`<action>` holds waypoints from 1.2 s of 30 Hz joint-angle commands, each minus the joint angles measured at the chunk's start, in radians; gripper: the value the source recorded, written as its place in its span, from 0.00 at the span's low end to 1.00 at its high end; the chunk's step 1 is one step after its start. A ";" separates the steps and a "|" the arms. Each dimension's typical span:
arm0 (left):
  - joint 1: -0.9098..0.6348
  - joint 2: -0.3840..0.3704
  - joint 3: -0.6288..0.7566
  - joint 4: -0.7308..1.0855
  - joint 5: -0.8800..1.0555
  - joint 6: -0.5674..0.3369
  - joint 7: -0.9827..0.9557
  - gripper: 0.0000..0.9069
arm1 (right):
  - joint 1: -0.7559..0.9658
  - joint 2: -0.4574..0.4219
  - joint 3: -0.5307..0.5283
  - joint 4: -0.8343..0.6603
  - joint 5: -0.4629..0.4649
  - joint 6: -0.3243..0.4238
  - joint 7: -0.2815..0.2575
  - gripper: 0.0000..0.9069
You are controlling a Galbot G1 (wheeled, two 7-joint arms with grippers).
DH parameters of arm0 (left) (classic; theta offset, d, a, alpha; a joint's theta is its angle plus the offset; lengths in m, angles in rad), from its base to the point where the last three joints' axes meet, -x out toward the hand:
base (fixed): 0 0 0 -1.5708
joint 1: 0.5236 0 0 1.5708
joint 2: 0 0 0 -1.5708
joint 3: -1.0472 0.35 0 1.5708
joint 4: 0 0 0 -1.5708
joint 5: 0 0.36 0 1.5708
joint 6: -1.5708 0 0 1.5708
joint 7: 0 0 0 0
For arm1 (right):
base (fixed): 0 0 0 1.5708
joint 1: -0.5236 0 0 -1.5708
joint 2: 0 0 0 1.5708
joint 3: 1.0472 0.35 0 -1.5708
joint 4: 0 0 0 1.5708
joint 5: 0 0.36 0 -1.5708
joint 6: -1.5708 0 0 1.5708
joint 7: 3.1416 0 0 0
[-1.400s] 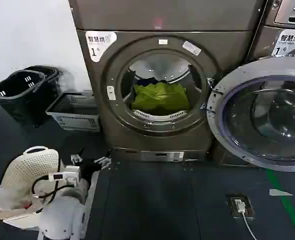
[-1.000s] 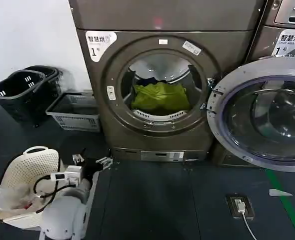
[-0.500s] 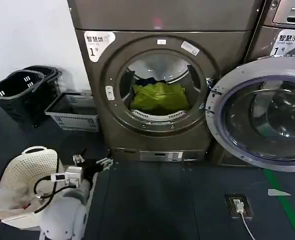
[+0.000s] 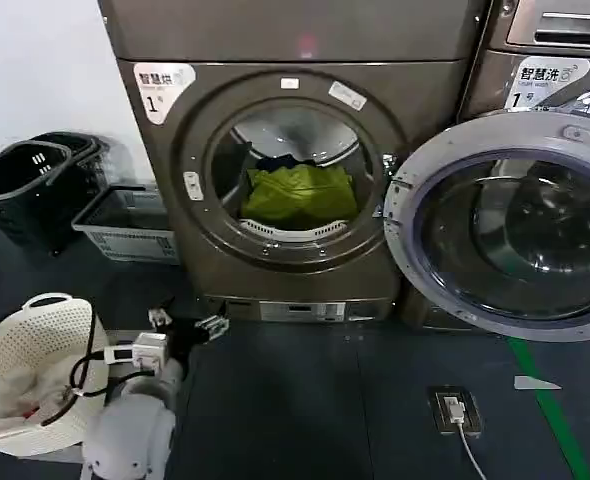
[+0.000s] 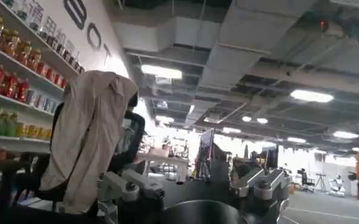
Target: Grasp the clothes from the dryer.
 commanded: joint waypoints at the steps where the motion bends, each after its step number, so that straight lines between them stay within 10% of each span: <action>1: 0.000 0.000 0.003 0.002 0.000 0.049 0.001 1.00 | -0.002 0.000 -0.001 0.000 0.001 0.009 0.001 1.00; 36: -0.004 -0.002 0.010 -0.002 0.021 0.049 0.011 1.00 | 0.000 0.010 0.000 -0.012 0.032 0.054 0.044 1.00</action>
